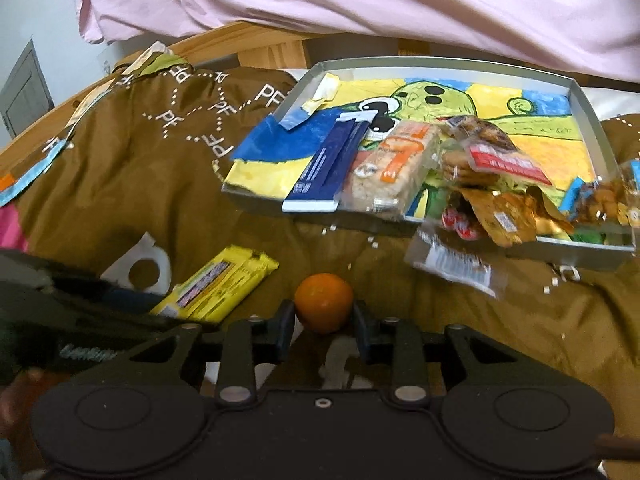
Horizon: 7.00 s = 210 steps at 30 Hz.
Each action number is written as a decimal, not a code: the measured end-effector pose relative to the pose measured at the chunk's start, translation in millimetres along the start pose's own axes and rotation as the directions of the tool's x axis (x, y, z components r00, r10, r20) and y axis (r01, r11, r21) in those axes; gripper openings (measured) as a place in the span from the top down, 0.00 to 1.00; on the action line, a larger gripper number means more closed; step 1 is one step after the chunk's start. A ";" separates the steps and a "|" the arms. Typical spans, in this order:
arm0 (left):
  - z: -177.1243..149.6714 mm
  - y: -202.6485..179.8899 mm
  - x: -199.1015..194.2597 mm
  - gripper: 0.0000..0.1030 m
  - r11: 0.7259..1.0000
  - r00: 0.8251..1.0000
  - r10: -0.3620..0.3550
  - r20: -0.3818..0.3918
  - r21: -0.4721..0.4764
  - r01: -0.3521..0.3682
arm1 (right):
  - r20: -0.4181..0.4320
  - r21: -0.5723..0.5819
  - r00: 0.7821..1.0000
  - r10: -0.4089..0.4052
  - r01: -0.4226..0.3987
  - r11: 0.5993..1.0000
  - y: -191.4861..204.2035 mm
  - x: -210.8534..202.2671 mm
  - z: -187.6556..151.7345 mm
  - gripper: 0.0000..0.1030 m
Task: Organize snacks
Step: 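Grasp the yellow bar with the left tool while the right tool grasps the orange ball, then carry the yellow bar with the left tool into the tray while the right tool carries the orange ball there, then open both tools over the tray and lift them back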
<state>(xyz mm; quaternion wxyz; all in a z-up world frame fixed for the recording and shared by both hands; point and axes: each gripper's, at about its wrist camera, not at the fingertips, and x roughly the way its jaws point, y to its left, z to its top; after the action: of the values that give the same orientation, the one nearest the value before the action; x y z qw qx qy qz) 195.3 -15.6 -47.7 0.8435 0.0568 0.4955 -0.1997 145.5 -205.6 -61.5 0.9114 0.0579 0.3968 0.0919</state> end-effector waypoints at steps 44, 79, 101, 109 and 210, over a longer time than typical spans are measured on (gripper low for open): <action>-13.9 -10.4 -33.9 0.50 0.989 0.993 -0.071 0.098 -0.121 0.082 | 0.072 0.024 0.997 -0.004 0.002 1.000 -0.8 -38.3 -13.2 0.68; 38.4 -11.4 -55.0 0.50 0.987 0.880 0.044 0.473 -0.158 0.035 | 0.315 -0.052 0.949 -0.014 0.032 0.998 -1.9 -40.8 41.2 0.68; 104.2 -4.4 23.9 0.50 0.987 0.872 -0.030 0.489 -0.125 0.104 | 0.358 -0.027 0.929 -0.094 0.111 0.993 -28.0 40.1 91.8 0.67; 106.6 2.2 54.7 0.50 0.989 0.907 -0.029 0.420 -0.118 0.086 | 0.333 -0.056 0.935 -0.118 0.145 0.988 -32.1 62.1 88.5 0.67; -74.0 -57.4 -150.8 0.00 0.972 0.746 0.209 0.632 -0.216 -0.090 | 0.502 0.080 0.843 -0.194 0.179 0.981 -19.8 -175.9 -29.2 0.01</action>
<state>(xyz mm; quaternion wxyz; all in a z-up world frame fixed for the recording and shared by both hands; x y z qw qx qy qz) 47.8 -4.0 50.4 0.9776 -0.0490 0.1811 -0.0950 8.9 -261.5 40.5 0.9872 0.0548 0.1479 -0.0216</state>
